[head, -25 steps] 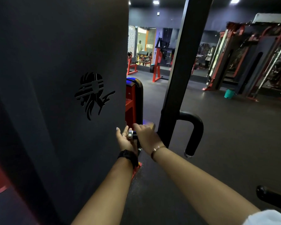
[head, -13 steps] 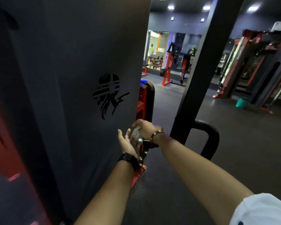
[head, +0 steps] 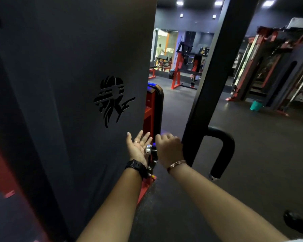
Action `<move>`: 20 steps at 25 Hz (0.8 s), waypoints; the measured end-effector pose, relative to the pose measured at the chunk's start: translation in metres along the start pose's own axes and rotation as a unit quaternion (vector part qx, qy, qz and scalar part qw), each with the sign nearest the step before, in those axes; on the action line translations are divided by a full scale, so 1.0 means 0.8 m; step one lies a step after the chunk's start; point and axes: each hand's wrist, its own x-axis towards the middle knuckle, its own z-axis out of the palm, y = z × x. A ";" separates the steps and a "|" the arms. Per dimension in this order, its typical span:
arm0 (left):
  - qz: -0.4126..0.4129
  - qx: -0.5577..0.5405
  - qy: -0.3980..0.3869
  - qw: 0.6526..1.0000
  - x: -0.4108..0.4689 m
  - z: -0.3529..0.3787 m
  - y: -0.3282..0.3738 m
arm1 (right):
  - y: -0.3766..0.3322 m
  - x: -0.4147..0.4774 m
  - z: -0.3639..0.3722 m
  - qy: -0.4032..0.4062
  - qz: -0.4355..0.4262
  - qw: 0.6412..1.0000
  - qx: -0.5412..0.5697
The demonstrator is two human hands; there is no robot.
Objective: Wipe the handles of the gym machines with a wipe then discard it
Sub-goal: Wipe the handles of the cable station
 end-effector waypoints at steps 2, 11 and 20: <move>0.008 0.005 0.003 1.000 0.004 0.000 0.001 | -0.018 -0.006 -0.002 0.015 0.022 0.996 0.080; 0.058 0.136 -0.042 0.988 -0.013 0.024 0.026 | -0.018 0.039 -0.018 -0.076 0.473 0.512 0.713; 0.122 0.194 -0.015 0.973 -0.041 0.026 0.034 | -0.017 0.031 -0.027 -0.080 0.434 0.557 0.704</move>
